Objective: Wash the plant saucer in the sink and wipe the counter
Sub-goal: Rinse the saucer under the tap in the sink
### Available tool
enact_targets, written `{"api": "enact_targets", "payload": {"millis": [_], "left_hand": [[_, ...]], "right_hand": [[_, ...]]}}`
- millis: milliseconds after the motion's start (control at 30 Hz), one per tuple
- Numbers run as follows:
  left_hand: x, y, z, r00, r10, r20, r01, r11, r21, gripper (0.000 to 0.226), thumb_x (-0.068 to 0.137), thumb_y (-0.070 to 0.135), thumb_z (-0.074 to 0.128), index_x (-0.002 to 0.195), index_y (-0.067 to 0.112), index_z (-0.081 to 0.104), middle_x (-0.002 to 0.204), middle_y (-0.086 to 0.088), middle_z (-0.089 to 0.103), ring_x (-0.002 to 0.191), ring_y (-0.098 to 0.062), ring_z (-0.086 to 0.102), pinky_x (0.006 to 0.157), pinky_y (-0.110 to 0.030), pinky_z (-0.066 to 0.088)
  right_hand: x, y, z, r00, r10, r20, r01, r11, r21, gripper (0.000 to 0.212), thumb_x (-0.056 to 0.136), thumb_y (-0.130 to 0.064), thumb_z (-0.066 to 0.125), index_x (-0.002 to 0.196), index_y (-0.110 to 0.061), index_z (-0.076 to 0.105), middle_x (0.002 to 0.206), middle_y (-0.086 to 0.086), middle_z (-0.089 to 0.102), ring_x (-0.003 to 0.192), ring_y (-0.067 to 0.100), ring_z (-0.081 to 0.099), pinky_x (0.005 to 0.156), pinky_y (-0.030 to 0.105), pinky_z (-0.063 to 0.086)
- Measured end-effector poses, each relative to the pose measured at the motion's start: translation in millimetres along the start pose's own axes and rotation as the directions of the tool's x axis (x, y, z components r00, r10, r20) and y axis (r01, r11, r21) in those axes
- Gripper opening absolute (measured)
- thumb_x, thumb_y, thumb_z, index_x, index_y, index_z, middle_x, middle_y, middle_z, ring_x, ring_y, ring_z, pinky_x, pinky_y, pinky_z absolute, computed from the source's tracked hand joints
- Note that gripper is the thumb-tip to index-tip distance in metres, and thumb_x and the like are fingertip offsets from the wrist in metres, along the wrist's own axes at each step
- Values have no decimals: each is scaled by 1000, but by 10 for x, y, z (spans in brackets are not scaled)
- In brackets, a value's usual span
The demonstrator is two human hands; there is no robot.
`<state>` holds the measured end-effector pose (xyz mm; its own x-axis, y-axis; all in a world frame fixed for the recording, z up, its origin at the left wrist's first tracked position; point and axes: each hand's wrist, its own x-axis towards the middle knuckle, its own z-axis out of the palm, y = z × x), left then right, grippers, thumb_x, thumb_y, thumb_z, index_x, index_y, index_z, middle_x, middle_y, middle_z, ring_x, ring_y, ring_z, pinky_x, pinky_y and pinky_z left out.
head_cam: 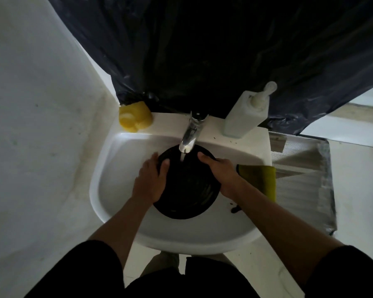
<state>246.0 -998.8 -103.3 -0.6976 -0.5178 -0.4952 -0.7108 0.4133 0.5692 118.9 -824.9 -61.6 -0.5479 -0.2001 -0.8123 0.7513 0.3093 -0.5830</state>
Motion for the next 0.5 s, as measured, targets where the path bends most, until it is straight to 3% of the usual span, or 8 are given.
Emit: {"api": "enact_targets", "payload": {"millis": [67,133,233,333,400,500], "left_hand": [[-19,-64,-150,996,-82,40,87,990,-115,59,104,61,37,127,15,64,124,-14,68,121,-34,61,96,-38,45],[-82,-100,-256,991,-113,68,121,985,-123,57,103,60,41,112,12,70,108,-10,70,108,-31,64,85,-34,43],[-163,-164,-367,989,-138,46,143,975,-169,51,103,57,47,116,13,71,104,-2,67,100,-22,60,84,-31,40],[-217,-246,-473,985,-166,-34,151,952,-268,45,102,51,54,129,17,67,114,-4,70,107,-24,64,90,-35,47],[-282,-273,-566,977,-199,-80,155,911,-381,39,101,44,60,136,27,59,110,-2,69,106,-26,65,93,-37,50],[-354,-294,-699,972,-184,-144,106,896,-431,23,101,37,62,123,33,64,101,2,68,95,-22,67,85,-40,54]], "right_hand": [[33,-14,-40,1000,5,23,-4,1000,-25,51,75,-46,86,101,-4,74,92,10,78,81,23,77,74,35,63],[80,7,-50,999,0,51,5,997,-82,49,78,-48,83,104,-7,74,95,8,79,85,23,77,81,37,62],[154,111,2,997,-17,76,29,988,-154,43,89,-48,71,111,-11,71,103,7,77,91,24,75,87,39,60],[214,249,106,997,-56,58,71,951,-300,44,96,-51,60,124,-18,61,112,6,71,97,23,71,91,42,59],[199,309,187,996,-64,58,79,950,-303,36,98,-47,58,127,-27,54,110,8,70,90,23,71,77,36,60],[170,379,300,994,-65,91,89,951,-295,15,99,-37,59,113,-32,55,90,10,69,63,19,60,52,26,47]]}}
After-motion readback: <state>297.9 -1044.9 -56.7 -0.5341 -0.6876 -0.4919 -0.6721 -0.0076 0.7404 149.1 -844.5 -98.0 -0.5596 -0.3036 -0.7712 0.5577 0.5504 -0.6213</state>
